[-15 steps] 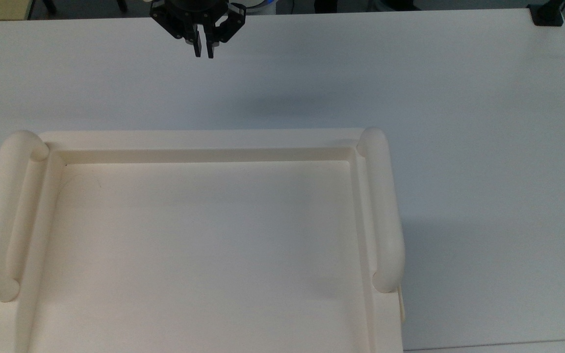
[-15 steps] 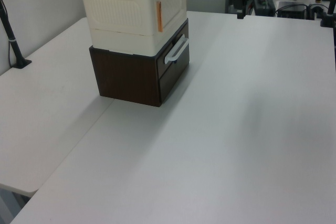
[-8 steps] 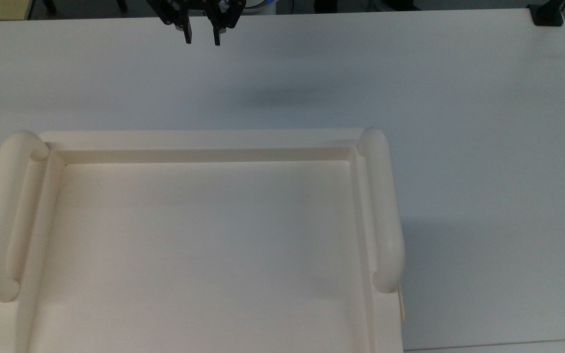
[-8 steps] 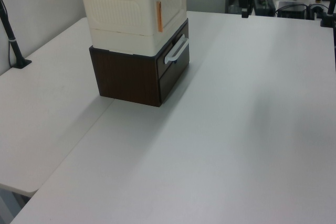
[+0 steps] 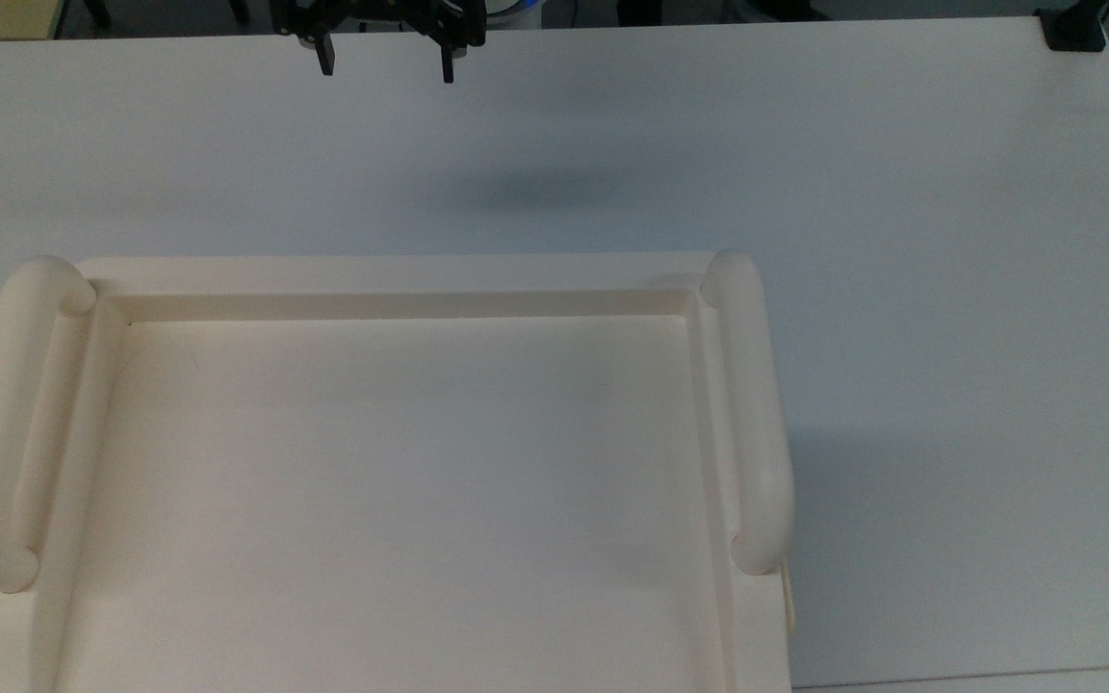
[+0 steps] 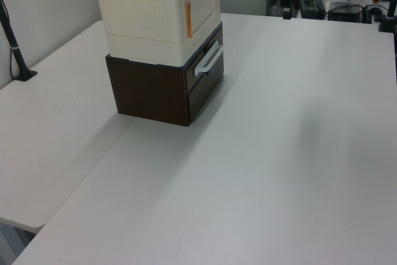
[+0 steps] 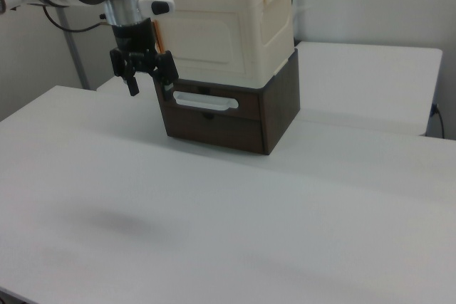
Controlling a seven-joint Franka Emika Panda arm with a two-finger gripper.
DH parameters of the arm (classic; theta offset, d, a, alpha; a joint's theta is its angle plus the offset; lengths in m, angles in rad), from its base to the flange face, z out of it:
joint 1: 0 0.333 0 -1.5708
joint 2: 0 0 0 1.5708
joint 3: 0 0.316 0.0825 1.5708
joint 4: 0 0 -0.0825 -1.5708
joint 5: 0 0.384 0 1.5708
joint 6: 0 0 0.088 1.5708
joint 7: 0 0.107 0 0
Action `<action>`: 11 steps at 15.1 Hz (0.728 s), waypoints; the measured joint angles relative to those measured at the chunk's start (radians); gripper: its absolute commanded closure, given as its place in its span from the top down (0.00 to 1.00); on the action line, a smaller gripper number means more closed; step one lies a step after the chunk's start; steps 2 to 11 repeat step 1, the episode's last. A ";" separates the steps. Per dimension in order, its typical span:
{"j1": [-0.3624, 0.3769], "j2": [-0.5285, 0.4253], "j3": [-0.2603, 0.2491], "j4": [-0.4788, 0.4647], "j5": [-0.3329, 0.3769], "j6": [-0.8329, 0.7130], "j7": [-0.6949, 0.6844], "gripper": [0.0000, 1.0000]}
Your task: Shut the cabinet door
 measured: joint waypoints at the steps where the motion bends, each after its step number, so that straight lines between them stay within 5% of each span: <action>1: 0.000 0.000 -0.001 0.000 0.000 0.000 0.000 1.00; 11: 0.000 0.000 -0.001 0.000 0.000 0.000 0.000 1.00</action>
